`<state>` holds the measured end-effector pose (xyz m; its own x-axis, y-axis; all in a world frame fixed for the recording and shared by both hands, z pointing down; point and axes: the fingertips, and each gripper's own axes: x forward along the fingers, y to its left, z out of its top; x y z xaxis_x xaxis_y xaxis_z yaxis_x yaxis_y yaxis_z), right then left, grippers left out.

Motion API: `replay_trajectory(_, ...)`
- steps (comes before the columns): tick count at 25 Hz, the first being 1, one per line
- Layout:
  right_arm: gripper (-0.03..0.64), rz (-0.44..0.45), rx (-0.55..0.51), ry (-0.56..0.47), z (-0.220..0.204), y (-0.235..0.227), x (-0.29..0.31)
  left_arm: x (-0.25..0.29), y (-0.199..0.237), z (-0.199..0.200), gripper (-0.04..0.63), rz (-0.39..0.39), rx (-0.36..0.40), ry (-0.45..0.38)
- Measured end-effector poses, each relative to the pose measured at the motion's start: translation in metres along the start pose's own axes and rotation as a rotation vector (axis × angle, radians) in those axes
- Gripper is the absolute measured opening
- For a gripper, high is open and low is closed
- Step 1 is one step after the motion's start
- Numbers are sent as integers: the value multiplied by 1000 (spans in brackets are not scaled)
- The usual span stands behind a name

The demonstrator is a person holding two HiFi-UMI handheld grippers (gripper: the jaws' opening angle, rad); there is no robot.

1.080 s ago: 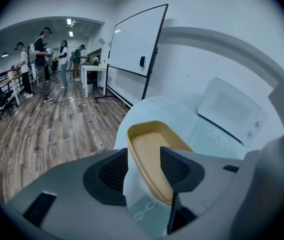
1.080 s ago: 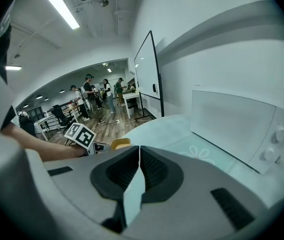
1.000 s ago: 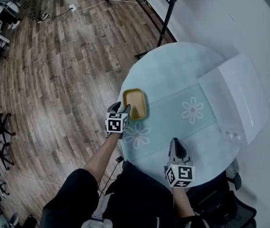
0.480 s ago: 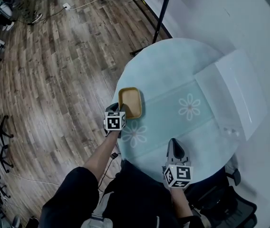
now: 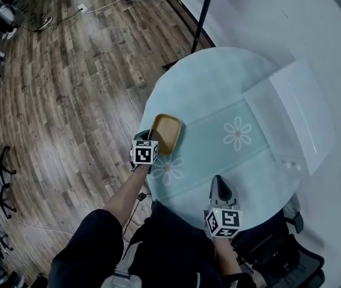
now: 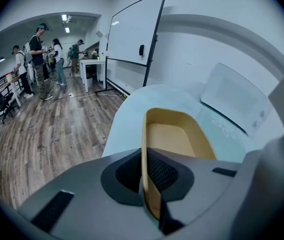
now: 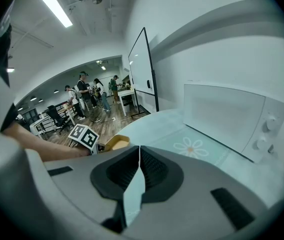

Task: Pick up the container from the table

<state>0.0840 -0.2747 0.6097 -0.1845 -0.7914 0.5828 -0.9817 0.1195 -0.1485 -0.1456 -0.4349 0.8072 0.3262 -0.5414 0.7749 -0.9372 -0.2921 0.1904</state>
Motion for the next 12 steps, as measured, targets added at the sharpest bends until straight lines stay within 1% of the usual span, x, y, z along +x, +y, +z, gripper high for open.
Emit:
replay_trajectory(3,25,3,1,-2,-2,0,-2,-3,-7,2,20,-7,34,-12)
replay_trajectory(12,26,17,3,-12,-2,0,-8,-16,-29,13,18,-44,78,-41)
